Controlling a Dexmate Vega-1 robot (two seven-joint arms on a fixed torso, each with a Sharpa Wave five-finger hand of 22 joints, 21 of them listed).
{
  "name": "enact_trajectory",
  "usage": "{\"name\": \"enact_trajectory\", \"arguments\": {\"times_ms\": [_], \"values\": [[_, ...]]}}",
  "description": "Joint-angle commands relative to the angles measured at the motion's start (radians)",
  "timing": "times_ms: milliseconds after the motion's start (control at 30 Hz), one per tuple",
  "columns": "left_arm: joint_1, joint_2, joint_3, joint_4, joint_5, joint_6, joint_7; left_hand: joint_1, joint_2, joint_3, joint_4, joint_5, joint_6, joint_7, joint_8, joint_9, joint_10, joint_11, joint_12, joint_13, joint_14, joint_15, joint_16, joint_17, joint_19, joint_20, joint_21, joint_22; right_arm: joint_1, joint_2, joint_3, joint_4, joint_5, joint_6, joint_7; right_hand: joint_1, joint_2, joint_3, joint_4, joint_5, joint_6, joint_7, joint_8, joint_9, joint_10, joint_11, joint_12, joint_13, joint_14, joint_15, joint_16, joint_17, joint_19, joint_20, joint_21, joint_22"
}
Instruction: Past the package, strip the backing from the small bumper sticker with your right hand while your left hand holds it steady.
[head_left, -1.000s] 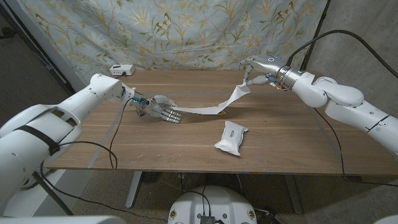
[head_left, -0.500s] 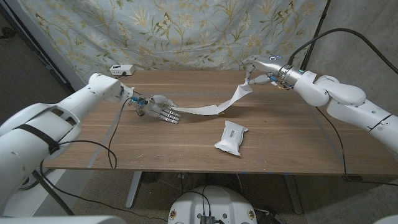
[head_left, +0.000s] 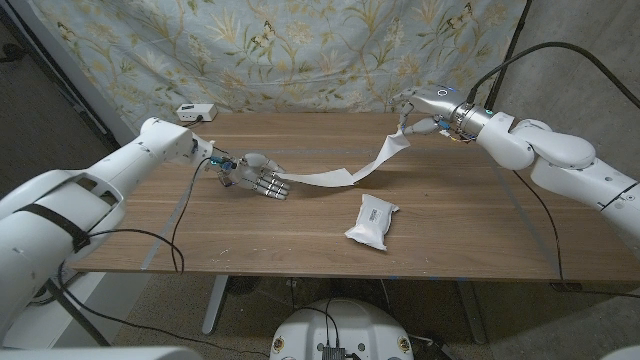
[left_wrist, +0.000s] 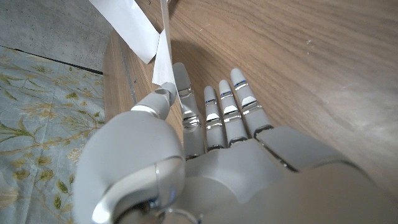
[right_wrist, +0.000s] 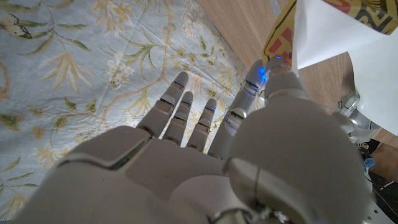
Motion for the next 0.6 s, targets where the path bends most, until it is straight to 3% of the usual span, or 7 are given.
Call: {"name": "enact_trajectory", "arguments": {"times_ms": [33, 600], "values": [[0.037, 0.028, -0.023, -0.058, -0.029, 0.016, 0.033, 0.013, -0.002, -0.001, 0.002, -0.001, -0.002, 0.003, 0.006, 0.001, -0.005, -0.005, -0.006, 0.005, -0.009, 0.006, 0.001, 0.002, -0.006, 0.001, 0.004, 0.002, -0.009, -0.016, 0.013, -0.008, -0.003, 0.001, -0.006, 0.007, 0.007, -0.006, 0.002, 0.007, 0.006, -0.007, 0.011, 0.004, 0.006, 0.003, -0.001, 0.002, 0.009, -0.105, -0.002, 0.002, 0.006, 0.002, 0.001, 0.006], [0.024, 0.028, -0.018, -0.021, -0.026, -0.014, 0.016, 0.014, -0.002, -0.001, 0.002, -0.002, -0.003, 0.003, 0.007, 0.001, -0.006, -0.004, -0.007, 0.007, -0.010, 0.006, 0.002, 0.002, -0.008, 0.001, 0.008, 0.002, 0.026, 0.000, -0.007, 0.010, -0.017, 0.006, 0.021, 0.006, 0.008, -0.006, 0.003, 0.008, 0.002, -0.007, 0.011, 0.006, 0.008, 0.005, -0.001, 0.002, 0.010, -0.104, -0.002, 0.003, 0.007, 0.002, 0.002, 0.006]]}}
